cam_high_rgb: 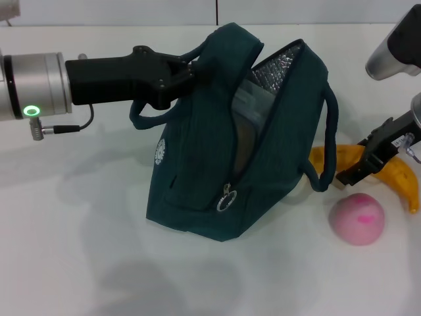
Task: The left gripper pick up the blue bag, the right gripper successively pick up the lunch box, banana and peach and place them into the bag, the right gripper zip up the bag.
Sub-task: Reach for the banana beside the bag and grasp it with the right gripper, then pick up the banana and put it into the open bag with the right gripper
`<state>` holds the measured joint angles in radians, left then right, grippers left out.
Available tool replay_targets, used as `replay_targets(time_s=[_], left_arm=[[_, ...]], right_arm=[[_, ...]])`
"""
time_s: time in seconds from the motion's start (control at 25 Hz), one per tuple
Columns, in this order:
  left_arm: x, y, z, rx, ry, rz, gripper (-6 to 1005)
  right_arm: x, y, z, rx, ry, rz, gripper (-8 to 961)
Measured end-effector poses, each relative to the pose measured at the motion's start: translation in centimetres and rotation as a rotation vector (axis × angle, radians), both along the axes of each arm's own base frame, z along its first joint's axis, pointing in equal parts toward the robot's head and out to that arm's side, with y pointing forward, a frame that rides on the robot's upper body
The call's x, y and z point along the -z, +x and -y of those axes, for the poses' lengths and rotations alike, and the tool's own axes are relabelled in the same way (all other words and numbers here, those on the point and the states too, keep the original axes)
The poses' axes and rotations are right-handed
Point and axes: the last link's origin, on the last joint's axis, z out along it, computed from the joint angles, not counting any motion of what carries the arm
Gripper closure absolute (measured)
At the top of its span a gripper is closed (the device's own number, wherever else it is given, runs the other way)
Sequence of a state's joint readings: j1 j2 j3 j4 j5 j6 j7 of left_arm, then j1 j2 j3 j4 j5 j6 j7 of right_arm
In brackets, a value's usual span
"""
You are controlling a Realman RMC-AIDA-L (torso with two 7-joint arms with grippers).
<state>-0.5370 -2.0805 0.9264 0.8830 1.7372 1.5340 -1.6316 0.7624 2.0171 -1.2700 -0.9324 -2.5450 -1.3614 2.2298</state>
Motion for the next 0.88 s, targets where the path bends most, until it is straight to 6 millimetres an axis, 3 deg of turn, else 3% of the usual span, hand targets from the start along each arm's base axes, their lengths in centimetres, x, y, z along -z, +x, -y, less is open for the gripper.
replay_targets(time_s=[0.16, 0.36, 0.6, 0.88], left_arm=[[0.1, 0.0, 0.0, -0.002, -0.003, 0.004, 963], [0.2, 0.0, 0.1, -0.003, -0.005, 0.005, 963], [0.1, 0.0, 0.1, 0.000, -0.002, 0.006, 963], [0.0, -0.2, 0.1, 0.002, 0.009, 0.008, 963]], right_arm=[[0.1, 0.2, 0.0, -0.011, 0.004, 0.009, 85], [-0.1, 0.5, 0.0, -0.006, 0.013, 0.009, 274], [-0.7, 1.3, 0.2, 0.001, 0.046, 0.002, 383], [-4.0, 3.3, 0.4, 0.065, 0.195, -0.075, 493]])
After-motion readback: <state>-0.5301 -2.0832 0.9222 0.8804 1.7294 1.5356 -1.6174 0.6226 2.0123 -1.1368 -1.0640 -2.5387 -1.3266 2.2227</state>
